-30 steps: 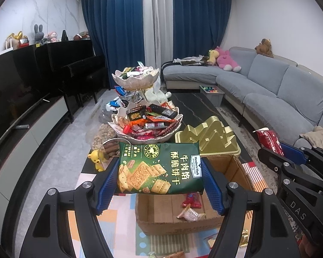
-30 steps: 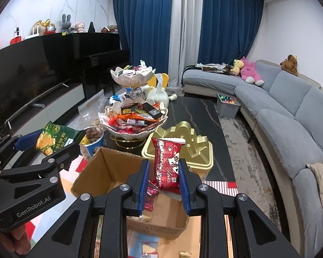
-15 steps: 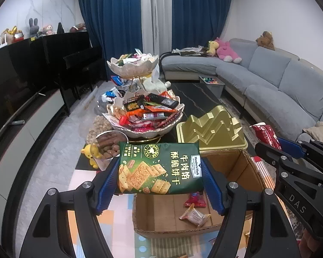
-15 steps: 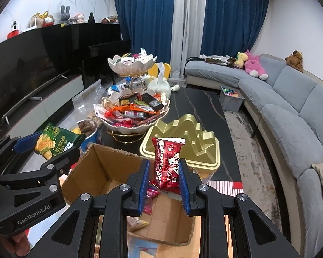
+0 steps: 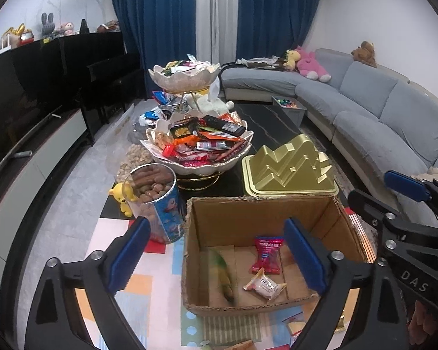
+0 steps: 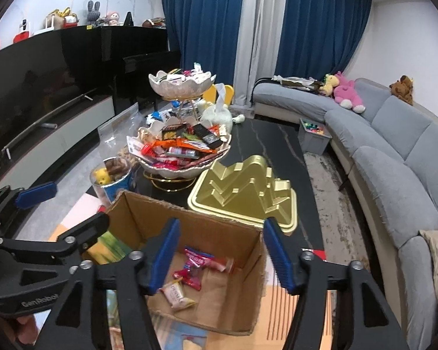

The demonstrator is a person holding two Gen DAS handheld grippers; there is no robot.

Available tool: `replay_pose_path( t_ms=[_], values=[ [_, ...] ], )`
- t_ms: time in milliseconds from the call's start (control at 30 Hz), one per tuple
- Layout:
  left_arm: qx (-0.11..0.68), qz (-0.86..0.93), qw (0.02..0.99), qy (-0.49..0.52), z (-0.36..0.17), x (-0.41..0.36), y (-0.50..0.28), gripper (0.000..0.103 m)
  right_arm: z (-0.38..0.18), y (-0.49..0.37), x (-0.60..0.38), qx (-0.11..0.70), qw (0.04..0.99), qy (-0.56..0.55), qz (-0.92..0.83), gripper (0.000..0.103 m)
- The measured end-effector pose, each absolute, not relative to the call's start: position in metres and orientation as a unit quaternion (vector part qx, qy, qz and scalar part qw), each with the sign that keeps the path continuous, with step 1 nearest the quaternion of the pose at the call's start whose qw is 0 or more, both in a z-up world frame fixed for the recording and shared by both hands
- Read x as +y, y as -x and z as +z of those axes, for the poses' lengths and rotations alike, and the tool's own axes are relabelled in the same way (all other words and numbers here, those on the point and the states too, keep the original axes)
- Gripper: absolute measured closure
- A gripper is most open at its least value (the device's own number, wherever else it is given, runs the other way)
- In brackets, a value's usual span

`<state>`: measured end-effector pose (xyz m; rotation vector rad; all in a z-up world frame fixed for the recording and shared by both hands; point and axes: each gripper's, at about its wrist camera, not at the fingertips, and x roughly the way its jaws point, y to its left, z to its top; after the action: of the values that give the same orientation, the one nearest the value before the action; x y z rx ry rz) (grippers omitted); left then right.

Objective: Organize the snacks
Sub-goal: 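Open both tools to drop the biscuit packet and candy bar into the box, then withdraw both tools from the box toward the remaining snacks on the rug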

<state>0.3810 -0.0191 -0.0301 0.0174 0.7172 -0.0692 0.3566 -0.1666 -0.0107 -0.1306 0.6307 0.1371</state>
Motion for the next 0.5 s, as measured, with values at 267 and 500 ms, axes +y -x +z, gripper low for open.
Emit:
replay_pose_path(
  t_ms=[267, 500],
  values=[
    [0.348, -0.027, 0.937, -0.002, -0.025, -0.014, -0.374, 0.001, -0.002, -0.347, -0.17, 0.304, 0.949, 0.066, 0.056, 0.033],
    [0.343, -0.025, 0.939, -0.003, -0.016, -0.011, -0.363, 0.001, 0.011, -0.336, -0.174, 0.292, 0.953, 0.06, 0.047, 0.033]
  ],
)
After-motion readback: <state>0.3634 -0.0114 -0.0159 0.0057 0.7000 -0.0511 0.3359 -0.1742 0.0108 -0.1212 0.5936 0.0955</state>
